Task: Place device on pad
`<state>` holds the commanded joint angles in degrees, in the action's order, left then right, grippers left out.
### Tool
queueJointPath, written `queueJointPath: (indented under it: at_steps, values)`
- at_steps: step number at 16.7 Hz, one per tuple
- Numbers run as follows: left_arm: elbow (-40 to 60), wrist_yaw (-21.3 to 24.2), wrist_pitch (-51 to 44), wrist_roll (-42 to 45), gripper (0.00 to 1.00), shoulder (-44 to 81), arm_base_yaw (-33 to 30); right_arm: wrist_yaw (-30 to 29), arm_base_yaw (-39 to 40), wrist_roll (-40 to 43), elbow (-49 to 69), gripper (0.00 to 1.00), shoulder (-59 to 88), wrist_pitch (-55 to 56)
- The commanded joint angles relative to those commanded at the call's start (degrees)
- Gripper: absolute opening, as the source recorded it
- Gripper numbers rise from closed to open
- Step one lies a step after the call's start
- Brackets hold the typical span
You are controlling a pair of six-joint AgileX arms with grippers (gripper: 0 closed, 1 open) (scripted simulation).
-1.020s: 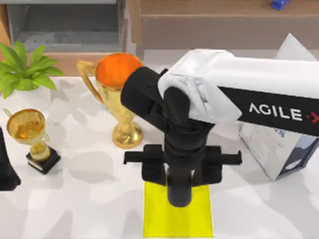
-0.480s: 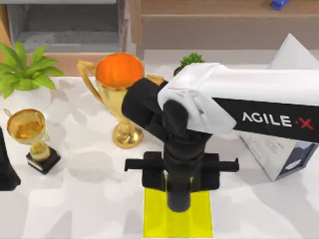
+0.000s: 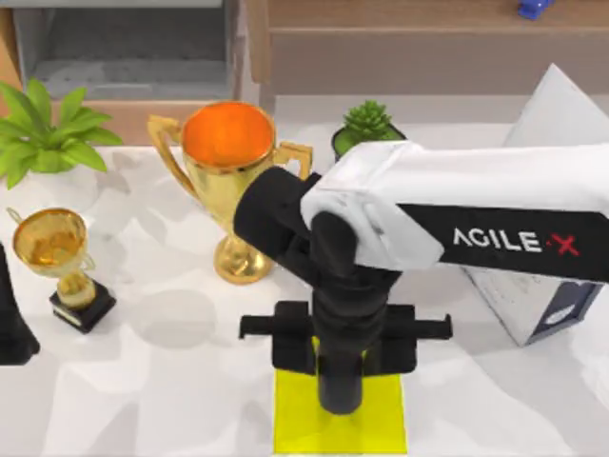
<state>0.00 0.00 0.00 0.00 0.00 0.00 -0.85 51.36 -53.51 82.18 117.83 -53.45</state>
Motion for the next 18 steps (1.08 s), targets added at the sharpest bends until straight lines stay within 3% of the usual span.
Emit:
queueJointPath:
  at_steps: [3, 16, 18]
  values:
    - [0.0, 0.0, 0.0, 0.0, 1.0, 0.0, 0.0, 0.0, 0.0, 0.0, 0.0, 0.0, 0.0, 0.0]
    - [0.0, 0.0, 0.0, 0.0, 1.0, 0.0, 0.0, 0.0, 0.0, 0.0, 0.0, 0.98, 0.0, 0.0]
    - [0.0, 0.0, 0.0, 0.0, 1.0, 0.0, 0.0, 0.0, 0.0, 0.0, 0.0, 1.0, 0.0, 0.0]
